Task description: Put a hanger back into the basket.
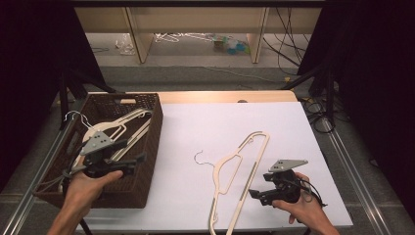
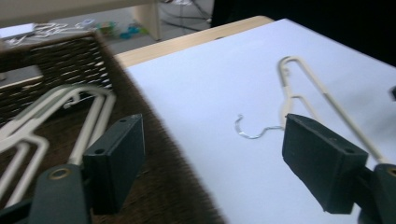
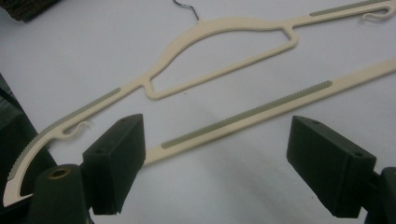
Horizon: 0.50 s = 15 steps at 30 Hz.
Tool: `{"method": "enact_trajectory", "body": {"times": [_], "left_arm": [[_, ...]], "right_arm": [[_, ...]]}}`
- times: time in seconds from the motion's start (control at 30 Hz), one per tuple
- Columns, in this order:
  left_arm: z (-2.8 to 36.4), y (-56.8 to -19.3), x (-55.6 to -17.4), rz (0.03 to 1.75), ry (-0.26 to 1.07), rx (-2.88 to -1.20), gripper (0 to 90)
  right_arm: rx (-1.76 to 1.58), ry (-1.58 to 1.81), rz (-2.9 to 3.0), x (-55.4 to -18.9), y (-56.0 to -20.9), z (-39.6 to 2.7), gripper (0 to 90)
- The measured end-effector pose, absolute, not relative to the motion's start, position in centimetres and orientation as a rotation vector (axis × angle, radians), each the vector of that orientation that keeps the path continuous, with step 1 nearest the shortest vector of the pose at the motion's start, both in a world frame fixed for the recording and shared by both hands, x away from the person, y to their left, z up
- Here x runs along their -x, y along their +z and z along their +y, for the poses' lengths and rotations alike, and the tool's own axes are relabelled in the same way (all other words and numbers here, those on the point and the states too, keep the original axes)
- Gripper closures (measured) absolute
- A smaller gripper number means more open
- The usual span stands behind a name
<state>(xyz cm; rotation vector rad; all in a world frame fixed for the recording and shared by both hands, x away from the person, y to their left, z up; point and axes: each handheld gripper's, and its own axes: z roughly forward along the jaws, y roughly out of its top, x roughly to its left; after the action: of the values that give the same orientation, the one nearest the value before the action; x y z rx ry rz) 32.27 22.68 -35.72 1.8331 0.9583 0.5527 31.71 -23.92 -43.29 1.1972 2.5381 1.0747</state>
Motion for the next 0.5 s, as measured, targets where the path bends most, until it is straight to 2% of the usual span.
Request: {"method": "enact_trajectory", "body": {"times": [0.2, 0.5], "left_arm": [[20.0, -36.4, -30.9, 0.856, 0.521, -1.802, 17.9], [16.2, -37.7, -28.5, 0.814, 0.495, -1.799, 18.2]], "right_arm": [[-1.202, 1.096, 2.51, -31.8, -43.4, -24.0, 19.5], [-1.225, 1.129, 2.463, -32.0, -43.5, -24.5, 18.2]]}}
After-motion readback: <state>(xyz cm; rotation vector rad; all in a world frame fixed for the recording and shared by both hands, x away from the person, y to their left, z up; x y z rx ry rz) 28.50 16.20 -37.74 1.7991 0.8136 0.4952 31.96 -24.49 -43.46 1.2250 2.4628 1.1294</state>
